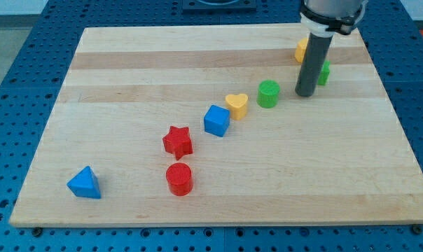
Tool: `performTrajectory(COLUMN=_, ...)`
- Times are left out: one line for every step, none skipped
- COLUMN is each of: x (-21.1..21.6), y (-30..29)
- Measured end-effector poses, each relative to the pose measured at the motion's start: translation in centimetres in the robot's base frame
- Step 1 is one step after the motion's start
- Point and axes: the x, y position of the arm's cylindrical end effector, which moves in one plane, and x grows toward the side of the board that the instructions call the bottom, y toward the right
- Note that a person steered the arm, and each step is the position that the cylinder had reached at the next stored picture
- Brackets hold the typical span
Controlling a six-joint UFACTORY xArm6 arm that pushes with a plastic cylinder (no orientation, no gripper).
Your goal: Move the green circle into the yellow heart
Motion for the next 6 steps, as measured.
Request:
performTrajectory(x=0.0, y=-3.2)
performTrajectory(x=3.2, y=-8.8)
performTrajectory(x=5.1, y=-14.2)
performTrajectory(x=5.2, y=-14.9)
performTrajectory(x=4.8, y=-14.2)
performTrajectory(x=1.9, y=-14.1)
